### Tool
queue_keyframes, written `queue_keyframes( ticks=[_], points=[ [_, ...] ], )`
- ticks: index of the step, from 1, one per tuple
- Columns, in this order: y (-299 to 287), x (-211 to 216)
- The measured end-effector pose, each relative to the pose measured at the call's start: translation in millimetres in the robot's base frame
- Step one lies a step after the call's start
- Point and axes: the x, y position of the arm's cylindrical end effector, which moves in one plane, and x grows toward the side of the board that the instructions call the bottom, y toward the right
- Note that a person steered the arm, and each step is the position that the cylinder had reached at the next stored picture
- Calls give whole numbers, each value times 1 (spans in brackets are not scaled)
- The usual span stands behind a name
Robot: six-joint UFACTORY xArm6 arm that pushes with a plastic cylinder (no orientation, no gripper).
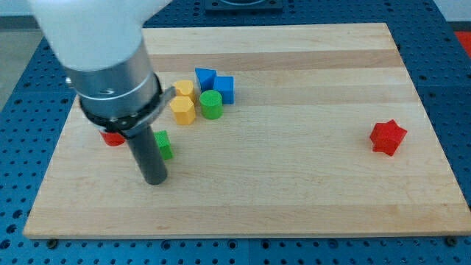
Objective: Push the green star closer to the yellow hexagon
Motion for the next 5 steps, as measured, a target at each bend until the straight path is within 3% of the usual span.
queue_keyframes(
  ticks=[2, 3, 4, 5],
  points=[
    [-27, -53],
    [-21, -25],
    [14, -27],
    [22, -60]
  ],
)
